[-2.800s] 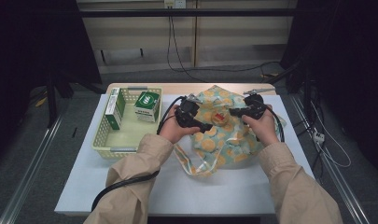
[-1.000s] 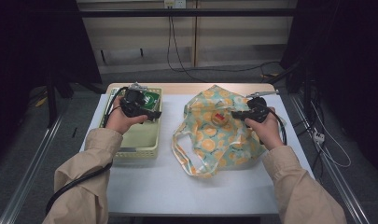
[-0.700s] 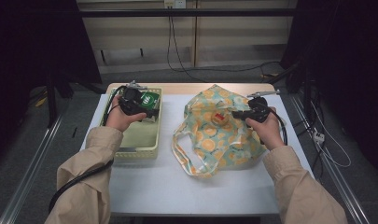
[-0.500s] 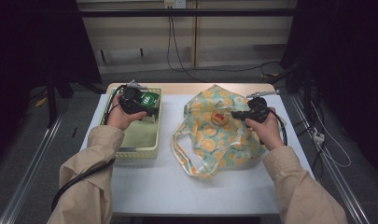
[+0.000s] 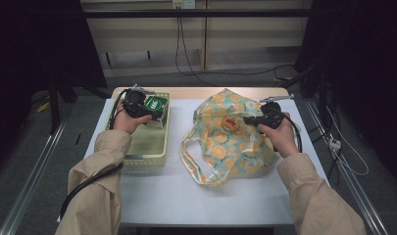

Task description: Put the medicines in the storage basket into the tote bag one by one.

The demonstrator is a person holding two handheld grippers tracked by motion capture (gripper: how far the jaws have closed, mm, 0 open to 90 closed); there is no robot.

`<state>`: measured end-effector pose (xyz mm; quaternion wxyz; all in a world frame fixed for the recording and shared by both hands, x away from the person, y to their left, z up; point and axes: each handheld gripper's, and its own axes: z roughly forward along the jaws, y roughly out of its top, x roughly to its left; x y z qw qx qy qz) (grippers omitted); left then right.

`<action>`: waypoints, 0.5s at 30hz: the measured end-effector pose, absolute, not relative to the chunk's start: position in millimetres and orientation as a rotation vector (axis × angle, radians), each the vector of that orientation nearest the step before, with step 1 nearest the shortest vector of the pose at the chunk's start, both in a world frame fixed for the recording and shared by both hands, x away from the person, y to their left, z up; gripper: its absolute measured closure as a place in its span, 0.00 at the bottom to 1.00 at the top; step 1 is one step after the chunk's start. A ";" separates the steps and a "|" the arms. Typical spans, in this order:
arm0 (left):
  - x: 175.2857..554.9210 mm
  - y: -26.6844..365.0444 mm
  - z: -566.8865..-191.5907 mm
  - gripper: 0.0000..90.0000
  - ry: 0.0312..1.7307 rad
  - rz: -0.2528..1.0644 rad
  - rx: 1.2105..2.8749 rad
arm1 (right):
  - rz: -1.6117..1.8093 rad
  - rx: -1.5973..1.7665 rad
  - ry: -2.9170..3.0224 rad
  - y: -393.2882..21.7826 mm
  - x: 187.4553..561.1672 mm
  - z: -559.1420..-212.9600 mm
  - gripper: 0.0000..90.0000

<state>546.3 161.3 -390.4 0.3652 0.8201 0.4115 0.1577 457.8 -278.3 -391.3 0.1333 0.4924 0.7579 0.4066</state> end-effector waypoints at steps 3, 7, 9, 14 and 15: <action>548.7 159.7 -393.6 0.10 1.066 0.427 2.118 | 1.182 1.422 2.199 -278.7 457.7 -390.8 0.99; 552.8 159.0 -398.4 0.09 1.097 0.434 2.120 | 1.182 1.426 2.199 -280.1 457.5 -390.6 0.99; 554.9 158.0 -401.4 0.09 1.104 0.441 2.123 | 1.184 1.424 2.195 -281.8 457.4 -390.2 0.99; 560.0 153.1 -408.0 0.07 1.125 0.449 2.122 | 1.181 1.428 2.193 -284.4 457.2 -389.6 0.99; 561.3 152.8 -408.4 0.07 1.122 0.452 2.137 | 1.180 1.429 2.191 -284.8 457.0 -389.3 0.99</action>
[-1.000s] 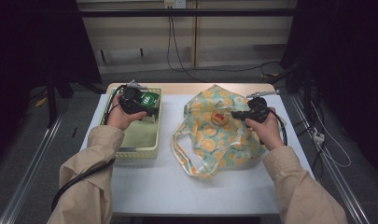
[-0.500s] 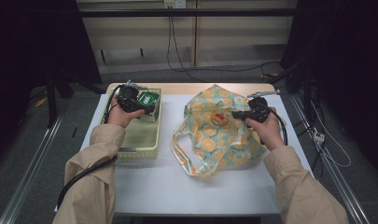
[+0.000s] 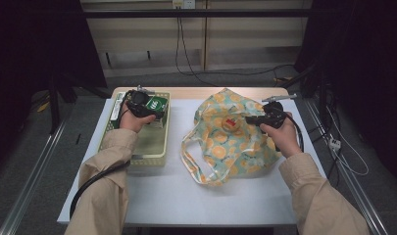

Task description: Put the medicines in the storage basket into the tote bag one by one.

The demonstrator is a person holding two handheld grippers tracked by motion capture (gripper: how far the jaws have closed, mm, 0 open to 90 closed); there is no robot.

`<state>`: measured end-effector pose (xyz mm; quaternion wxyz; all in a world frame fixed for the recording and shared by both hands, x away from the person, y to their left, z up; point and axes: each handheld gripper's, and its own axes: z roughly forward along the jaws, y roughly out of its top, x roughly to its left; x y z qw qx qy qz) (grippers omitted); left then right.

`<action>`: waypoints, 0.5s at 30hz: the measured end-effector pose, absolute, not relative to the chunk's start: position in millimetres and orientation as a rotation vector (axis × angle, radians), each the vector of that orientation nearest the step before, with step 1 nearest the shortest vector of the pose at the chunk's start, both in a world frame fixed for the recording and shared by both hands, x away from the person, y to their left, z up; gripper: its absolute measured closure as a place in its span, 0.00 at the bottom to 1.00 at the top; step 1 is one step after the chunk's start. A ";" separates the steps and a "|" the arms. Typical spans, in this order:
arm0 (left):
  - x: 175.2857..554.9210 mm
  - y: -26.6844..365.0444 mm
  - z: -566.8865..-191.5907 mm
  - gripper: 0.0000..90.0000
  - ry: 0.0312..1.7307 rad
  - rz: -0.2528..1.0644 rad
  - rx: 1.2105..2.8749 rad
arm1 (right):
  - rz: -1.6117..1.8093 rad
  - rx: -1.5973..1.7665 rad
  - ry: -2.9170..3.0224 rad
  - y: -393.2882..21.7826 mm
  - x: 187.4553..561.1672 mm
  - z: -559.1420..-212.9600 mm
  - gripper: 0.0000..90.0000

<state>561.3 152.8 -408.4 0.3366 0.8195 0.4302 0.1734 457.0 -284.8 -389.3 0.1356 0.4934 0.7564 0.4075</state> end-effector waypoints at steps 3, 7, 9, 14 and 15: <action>564.3 150.8 -410.9 0.06 1.131 0.456 2.138 | 1.184 1.430 2.189 -285.6 456.1 -387.1 0.99; 565.8 145.9 -419.0 0.05 1.165 0.459 2.135 | 1.185 1.430 2.189 -286.8 455.6 -386.8 0.99; 566.7 145.7 -421.7 0.06 1.191 0.454 2.124 | 1.182 1.433 2.188 -287.1 455.4 -386.9 0.99; 565.3 150.9 -417.9 0.16 1.213 0.471 2.134 | 1.186 1.429 2.189 -287.8 455.0 -387.4 0.99; 564.6 151.8 -417.2 0.17 1.220 0.462 2.136 | 1.185 1.430 2.189 -288.0 455.1 -387.6 0.99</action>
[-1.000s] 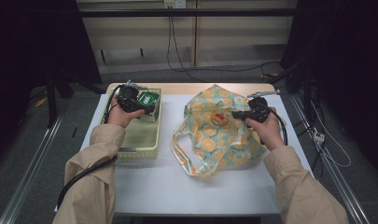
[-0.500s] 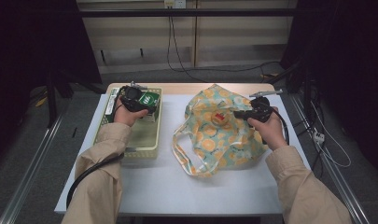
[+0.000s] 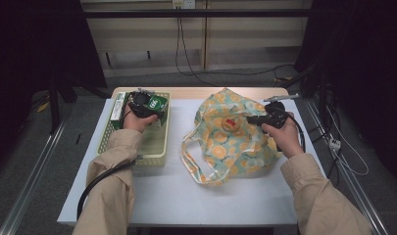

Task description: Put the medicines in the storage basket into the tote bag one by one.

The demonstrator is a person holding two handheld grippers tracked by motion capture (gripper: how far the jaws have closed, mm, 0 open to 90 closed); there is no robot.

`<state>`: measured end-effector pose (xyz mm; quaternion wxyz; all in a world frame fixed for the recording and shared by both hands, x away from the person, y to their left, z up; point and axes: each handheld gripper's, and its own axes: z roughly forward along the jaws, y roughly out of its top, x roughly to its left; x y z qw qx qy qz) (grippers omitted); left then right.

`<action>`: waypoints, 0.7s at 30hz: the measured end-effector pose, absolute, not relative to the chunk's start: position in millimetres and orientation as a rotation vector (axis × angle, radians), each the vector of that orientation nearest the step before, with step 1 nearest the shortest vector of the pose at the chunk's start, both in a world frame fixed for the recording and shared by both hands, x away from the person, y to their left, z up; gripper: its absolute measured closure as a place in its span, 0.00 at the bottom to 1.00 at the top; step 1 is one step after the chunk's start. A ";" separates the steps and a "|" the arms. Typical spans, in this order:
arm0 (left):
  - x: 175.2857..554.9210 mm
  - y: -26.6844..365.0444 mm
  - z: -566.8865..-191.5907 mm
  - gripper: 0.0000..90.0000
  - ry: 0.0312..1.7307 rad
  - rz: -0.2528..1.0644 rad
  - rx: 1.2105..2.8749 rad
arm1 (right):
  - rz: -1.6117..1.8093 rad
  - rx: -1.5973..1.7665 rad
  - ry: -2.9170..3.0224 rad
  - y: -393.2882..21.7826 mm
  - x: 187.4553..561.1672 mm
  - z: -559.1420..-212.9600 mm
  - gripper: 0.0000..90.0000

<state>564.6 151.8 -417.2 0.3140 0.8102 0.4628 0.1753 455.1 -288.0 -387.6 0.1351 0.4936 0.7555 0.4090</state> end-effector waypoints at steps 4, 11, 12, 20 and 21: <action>561.4 153.7 -414.8 0.18 1.249 0.453 2.135 | 1.185 1.432 2.187 -288.7 455.2 -387.9 0.99; 549.9 162.5 -395.2 0.18 1.221 0.417 2.143 | 1.180 1.433 2.190 -287.3 454.7 -388.7 0.99; 547.8 164.3 -390.9 0.18 1.217 0.416 2.141 | 1.177 1.435 2.192 -287.2 454.7 -389.0 0.99; 531.0 179.3 -355.6 0.18 1.149 0.406 2.127 | 1.171 1.426 2.191 -285.6 453.1 -387.5 0.99; 528.5 180.3 -351.0 0.18 1.137 0.398 2.126 | 1.170 1.426 2.191 -285.7 453.1 -387.7 0.99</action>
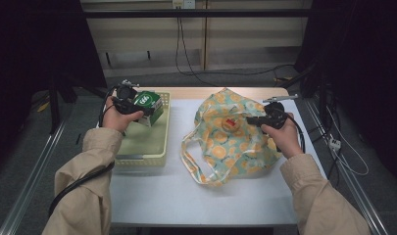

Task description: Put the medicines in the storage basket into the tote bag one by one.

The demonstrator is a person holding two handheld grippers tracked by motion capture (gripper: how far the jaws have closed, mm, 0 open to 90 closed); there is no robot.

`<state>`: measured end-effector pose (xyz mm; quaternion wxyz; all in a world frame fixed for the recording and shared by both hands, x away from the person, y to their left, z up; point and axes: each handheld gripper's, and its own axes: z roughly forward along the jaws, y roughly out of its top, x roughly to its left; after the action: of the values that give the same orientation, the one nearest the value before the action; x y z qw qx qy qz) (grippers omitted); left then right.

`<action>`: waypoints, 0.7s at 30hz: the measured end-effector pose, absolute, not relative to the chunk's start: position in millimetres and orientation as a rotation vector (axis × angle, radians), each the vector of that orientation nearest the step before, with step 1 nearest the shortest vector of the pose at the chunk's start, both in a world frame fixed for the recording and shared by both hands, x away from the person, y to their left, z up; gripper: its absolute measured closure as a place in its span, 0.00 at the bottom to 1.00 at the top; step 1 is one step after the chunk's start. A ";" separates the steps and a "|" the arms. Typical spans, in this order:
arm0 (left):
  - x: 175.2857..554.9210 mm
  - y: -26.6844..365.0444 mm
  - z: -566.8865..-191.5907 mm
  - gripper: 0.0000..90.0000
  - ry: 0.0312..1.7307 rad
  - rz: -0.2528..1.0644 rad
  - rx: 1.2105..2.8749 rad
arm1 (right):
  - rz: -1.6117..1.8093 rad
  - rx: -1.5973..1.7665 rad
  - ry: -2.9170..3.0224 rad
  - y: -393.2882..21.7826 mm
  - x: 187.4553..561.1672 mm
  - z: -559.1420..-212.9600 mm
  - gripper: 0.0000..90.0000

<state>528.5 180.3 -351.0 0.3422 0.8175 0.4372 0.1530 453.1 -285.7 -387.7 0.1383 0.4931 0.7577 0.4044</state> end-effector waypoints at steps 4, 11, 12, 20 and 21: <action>518.4 179.8 -332.8 0.18 1.087 0.377 2.118 | 1.168 1.427 2.189 -285.4 452.4 -387.7 0.99; 499.3 163.3 -305.7 0.18 0.950 0.338 2.101 | 1.158 1.416 2.196 -282.3 450.4 -386.4 0.99; 496.2 157.6 -303.8 0.18 0.935 0.326 2.102 | 1.154 1.415 2.198 -281.8 450.4 -386.3 0.99; 479.1 109.2 -300.3 0.18 0.769 0.224 2.153 | 1.155 1.420 2.195 -281.9 450.1 -385.3 0.99; 477.4 103.3 -301.7 0.18 0.754 0.215 2.162 | 1.154 1.420 2.195 -282.0 449.8 -384.8 0.99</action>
<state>477.4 103.3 -301.7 0.4088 0.8579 0.2992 0.0855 449.8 -282.0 -384.8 0.1414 0.4920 0.7604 0.3997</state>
